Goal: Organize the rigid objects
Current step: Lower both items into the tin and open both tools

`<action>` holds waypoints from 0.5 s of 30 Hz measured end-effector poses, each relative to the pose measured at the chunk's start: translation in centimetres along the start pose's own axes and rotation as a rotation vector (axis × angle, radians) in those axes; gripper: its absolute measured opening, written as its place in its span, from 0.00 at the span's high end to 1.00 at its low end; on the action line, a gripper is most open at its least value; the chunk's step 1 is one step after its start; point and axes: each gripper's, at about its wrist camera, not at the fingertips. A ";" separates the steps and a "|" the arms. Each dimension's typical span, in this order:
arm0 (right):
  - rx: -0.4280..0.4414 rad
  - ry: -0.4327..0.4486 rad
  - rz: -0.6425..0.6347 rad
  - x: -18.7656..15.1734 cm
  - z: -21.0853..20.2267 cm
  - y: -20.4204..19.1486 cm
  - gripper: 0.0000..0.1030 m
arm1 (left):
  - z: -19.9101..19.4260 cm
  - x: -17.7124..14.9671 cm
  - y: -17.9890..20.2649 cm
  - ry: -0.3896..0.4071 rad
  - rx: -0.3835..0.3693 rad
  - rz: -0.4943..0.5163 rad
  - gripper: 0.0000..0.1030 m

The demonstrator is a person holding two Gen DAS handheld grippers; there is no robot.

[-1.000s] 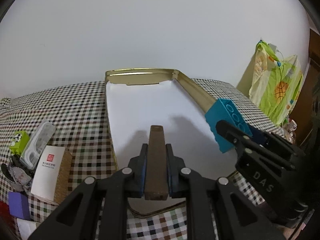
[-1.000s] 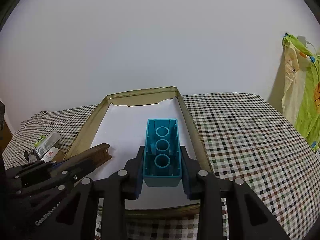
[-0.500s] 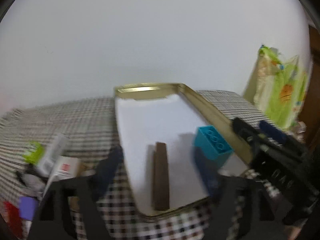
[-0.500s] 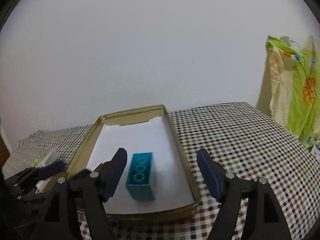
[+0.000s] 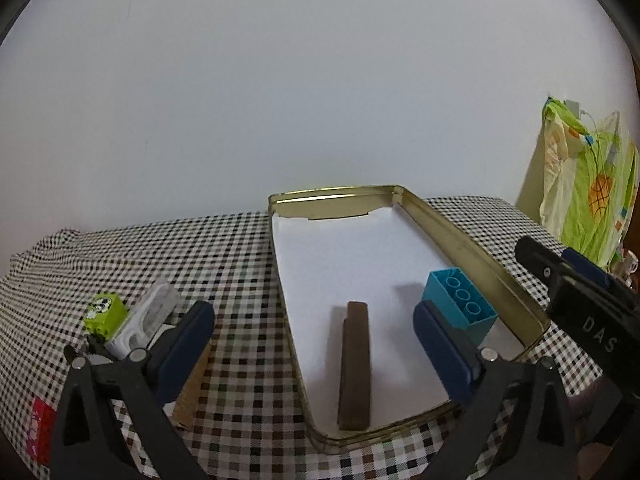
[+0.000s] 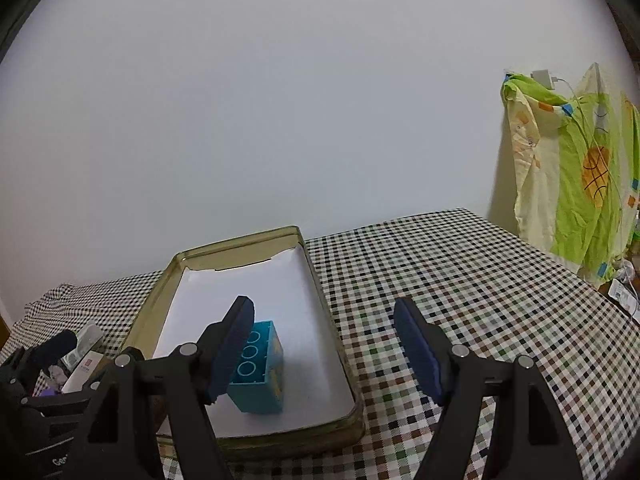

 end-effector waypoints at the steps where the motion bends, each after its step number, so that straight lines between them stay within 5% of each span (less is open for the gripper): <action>1: -0.003 0.004 0.000 0.0 -0.1 0.0 0.28 | 0.0 -0.1 0.1 0.000 0.002 0.001 0.02; 15: -0.017 -0.006 -0.018 0.0 0.2 0.0 0.28 | 0.0 -0.2 0.1 0.005 0.006 0.003 0.02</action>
Point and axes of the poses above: each gripper's, at about its wrist camera, not at the fingertips, and z roughly the way its jaws point, y to its right, x to its top, and after that the axes turned 10 degrees about -z, right-handed
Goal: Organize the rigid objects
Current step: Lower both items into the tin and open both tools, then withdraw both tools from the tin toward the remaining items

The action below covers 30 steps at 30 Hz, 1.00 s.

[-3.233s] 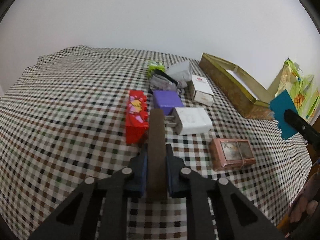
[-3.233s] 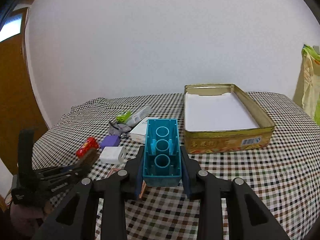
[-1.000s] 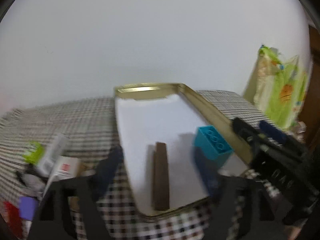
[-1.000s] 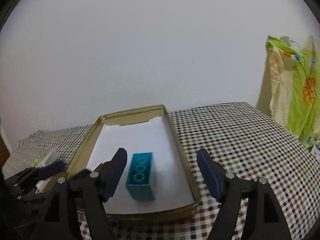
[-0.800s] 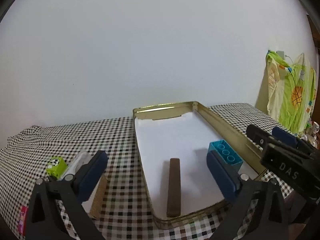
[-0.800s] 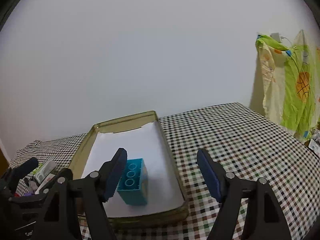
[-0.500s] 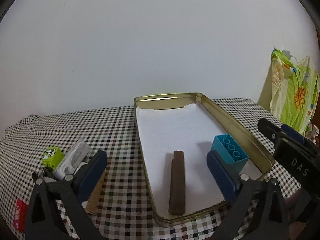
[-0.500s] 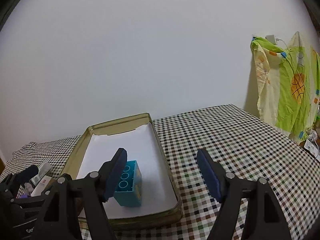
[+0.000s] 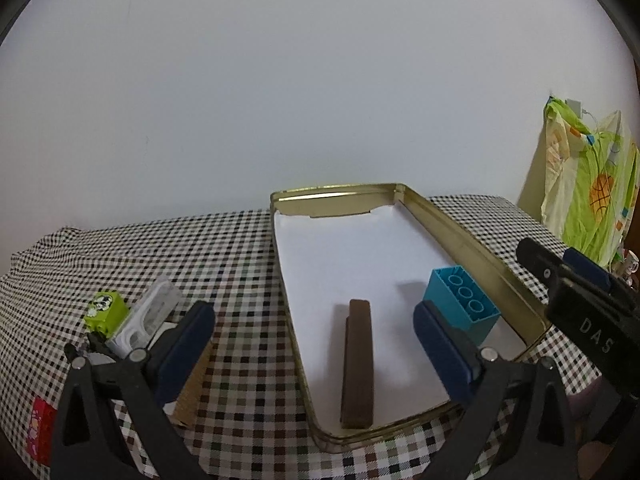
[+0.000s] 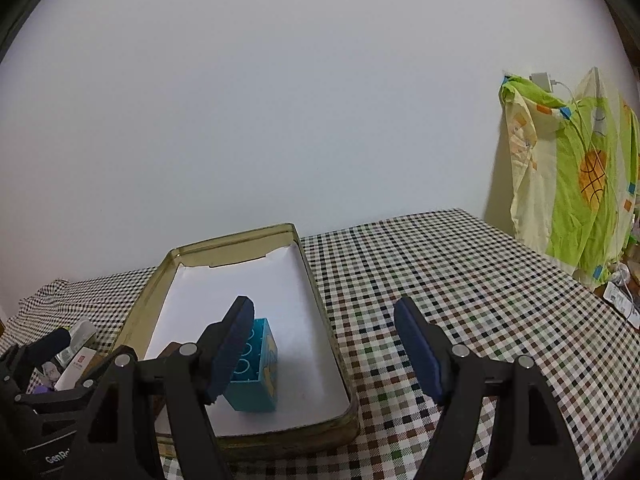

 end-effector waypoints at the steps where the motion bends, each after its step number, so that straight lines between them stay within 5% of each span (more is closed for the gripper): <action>1: -0.002 0.002 0.000 0.0 0.0 0.0 0.28 | 0.0 0.0 0.0 0.000 0.000 -0.001 0.02; 9: 0.007 -0.017 0.016 -0.1 0.4 0.2 0.27 | 0.5 -0.2 -0.5 -0.045 -0.014 -0.038 0.02; 17: -0.028 -0.002 0.027 -0.4 -0.2 0.4 0.27 | 0.2 -0.8 -0.3 -0.011 0.016 0.001 0.02; 30: -0.082 0.012 0.012 -1.2 -2.5 -0.8 0.27 | -4.1 -1.9 -2.0 0.097 -0.054 0.029 0.02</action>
Point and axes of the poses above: each gripper's, at about its wrist camera, not at the fingertips, and z roughly the way its jaws point, y to its right, x to its top, and after that the axes turned 10 degrees about -z, right-handed
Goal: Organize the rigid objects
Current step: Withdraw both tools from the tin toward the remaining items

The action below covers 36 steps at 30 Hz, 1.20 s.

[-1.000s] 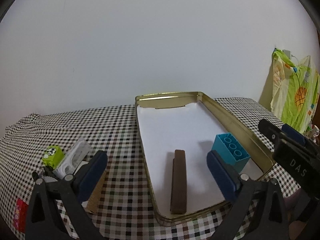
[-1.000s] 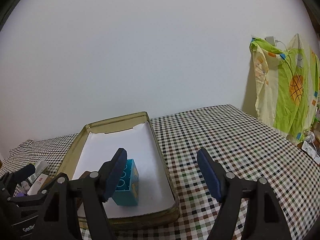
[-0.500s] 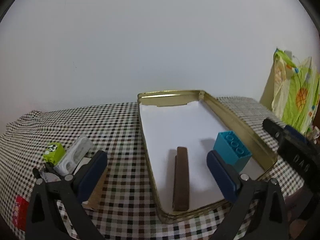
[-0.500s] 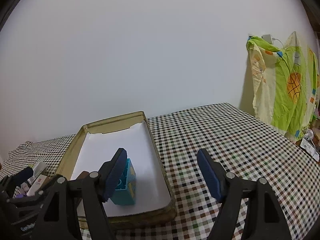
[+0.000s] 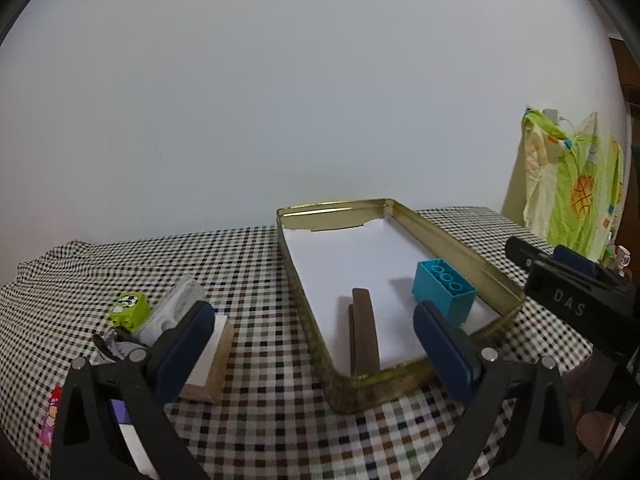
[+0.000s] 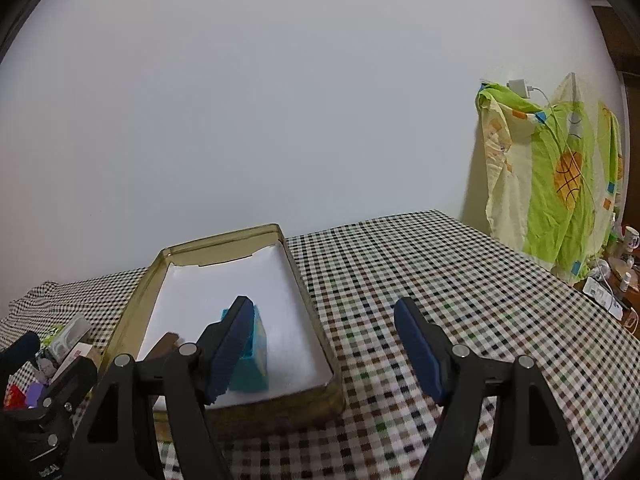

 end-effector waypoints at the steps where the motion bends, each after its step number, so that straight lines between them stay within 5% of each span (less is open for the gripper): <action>1: -0.006 0.004 0.007 -0.1 -0.4 -0.1 0.27 | -0.3 0.0 -0.2 0.003 -0.002 -0.001 0.02; 6: -0.033 0.081 0.010 -0.9 -3.3 -0.7 0.19 | -1.0 -0.3 -2.1 -0.014 0.000 -0.035 0.02; 18: 0.100 0.047 0.057 -2.0 -5.8 -3.7 0.19 | -3.3 -1.8 -9.7 -0.130 0.033 -0.217 0.02; 28: 0.266 -0.101 0.108 -3.8 -5.8 -6.8 0.19 | -6.9 -2.9 -17.3 -0.147 0.185 -0.234 0.02; 36: 0.406 -0.246 0.017 -5.2 -6.4 -12.6 0.19 | -8.6 -3.8 -21.3 -0.187 0.281 -0.232 0.02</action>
Point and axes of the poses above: each gripper's, at about its wrist camera, not at the fingertips, and z roughly the way its jaws point, y to its right, x to its top, and after that the axes turned 10 degrees about -z, right-handed
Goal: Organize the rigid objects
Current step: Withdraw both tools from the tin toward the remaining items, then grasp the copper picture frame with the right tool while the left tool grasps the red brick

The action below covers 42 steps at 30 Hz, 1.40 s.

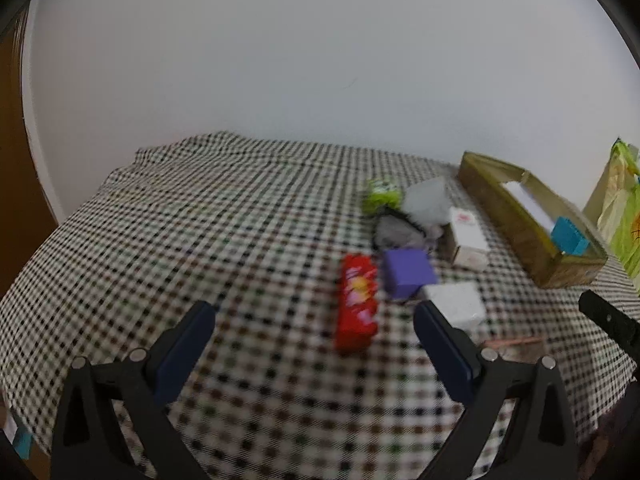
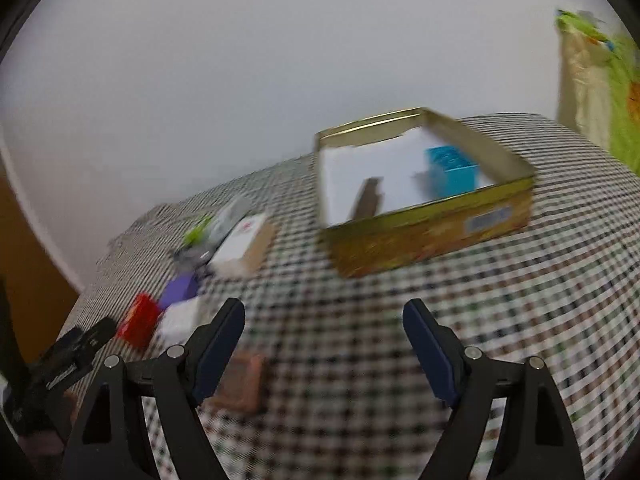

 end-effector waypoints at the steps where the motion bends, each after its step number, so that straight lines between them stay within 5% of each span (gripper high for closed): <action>1: 0.008 -0.012 -0.010 -0.2 0.0 -0.7 0.19 | 0.0 -0.1 -0.3 -0.007 0.001 -0.006 0.02; 7: 0.076 -0.166 -0.054 -1.6 1.7 -5.1 0.19 | 0.3 -0.5 -1.4 -0.031 0.017 -0.017 0.02; 13: 0.056 -0.238 -0.123 -2.3 3.5 -8.4 0.18 | 0.3 -0.6 -1.7 -0.044 0.008 -0.020 0.02; 22: -0.067 -0.265 -0.241 -2.8 4.6 -10.9 0.18 | 0.3 -0.4 -2.2 -0.052 0.000 -0.049 0.02; 33: -0.012 -0.202 -0.211 -2.6 3.3 -9.6 0.22 | 0.8 0.0 -0.7 -0.053 -0.030 0.002 0.02; 37: -0.013 -0.143 -0.178 -2.3 2.0 -8.4 0.22 | 1.5 0.8 0.7 -0.043 -0.040 0.044 0.22; 42: -0.025 -0.138 -0.179 -2.1 1.6 -7.7 0.22 | 3.9 1.4 2.2 -0.117 -0.039 0.064 0.33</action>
Point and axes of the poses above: each gripper's, at about its wrist camera, not at the fingertips, and z roughly the way its jaws point, y to its right, x to its top, and after that the axes turned 10 degrees about -z, right-handed
